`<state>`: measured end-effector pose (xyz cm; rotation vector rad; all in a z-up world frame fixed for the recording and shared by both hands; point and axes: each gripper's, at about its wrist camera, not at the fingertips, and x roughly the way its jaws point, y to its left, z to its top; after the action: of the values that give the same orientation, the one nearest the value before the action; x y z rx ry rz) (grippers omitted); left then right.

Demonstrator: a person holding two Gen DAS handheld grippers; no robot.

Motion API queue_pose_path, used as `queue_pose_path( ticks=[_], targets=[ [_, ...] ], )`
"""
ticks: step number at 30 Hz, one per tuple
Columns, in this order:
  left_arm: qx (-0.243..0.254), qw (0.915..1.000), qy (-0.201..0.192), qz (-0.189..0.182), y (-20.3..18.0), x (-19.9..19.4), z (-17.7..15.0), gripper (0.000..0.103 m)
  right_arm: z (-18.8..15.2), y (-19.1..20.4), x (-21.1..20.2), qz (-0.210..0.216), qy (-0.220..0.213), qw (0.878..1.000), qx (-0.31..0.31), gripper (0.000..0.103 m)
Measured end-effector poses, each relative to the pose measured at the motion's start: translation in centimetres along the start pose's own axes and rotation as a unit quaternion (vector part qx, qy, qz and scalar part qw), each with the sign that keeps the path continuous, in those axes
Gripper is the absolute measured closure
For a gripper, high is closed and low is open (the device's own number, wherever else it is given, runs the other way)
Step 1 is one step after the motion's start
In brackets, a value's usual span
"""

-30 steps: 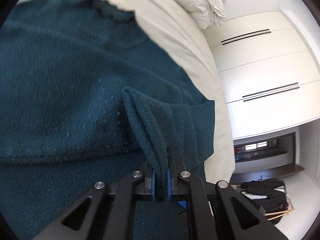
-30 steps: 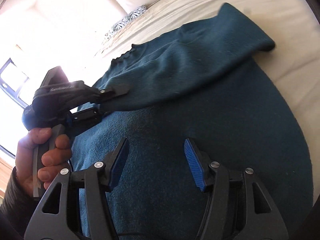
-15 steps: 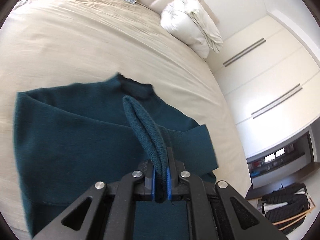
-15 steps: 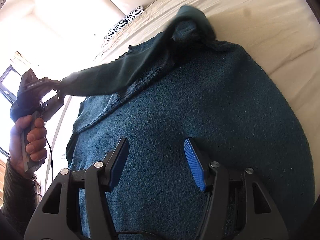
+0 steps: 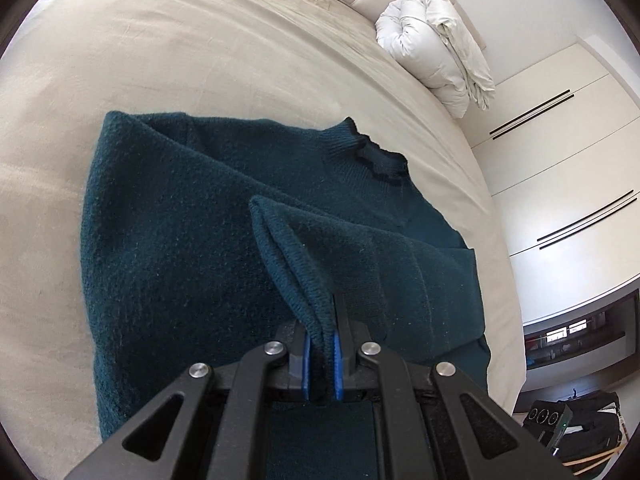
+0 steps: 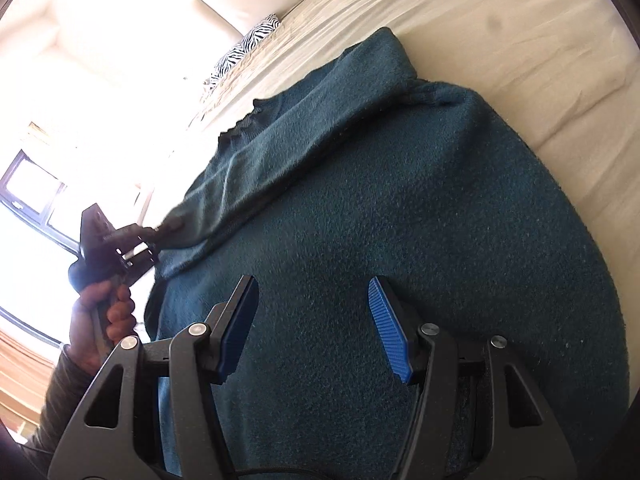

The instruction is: Fold small clothes

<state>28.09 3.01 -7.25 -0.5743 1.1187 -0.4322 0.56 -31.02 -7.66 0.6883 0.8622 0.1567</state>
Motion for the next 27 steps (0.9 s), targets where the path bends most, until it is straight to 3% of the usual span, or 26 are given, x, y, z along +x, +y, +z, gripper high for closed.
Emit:
queue_pose_path(
  ticks=[8, 16, 22, 27],
  targets=[
    [-0.017, 0.9997, 0.005, -0.017, 1.6, 0.9, -0.4, 0.091, 7.6, -1.0, -0.4, 0.057, -0.015, 0.998, 0.023, 0.047],
    [-0.011, 0.9990, 0.012, -0.042, 2.7, 1.2, -0.1, 0.091, 17.1, -4.7, 4.8, 0.117, 0.012, 0.987, 0.106, 0.047],
    [-0.006, 0.9985, 0.008, -0.054, 3.1, 1.3, -0.3, 0.091, 21.2, -6.9, 7.7, 0.136, 0.007, 0.979, 0.150, 0.045],
    [0.026, 0.9994, -0.003, -0.025, 1.8, 0.7, -0.3, 0.091, 23.2, -8.4, 9.9, 0.130, 0.025, 0.977, 0.165, 0.045]
  ],
)
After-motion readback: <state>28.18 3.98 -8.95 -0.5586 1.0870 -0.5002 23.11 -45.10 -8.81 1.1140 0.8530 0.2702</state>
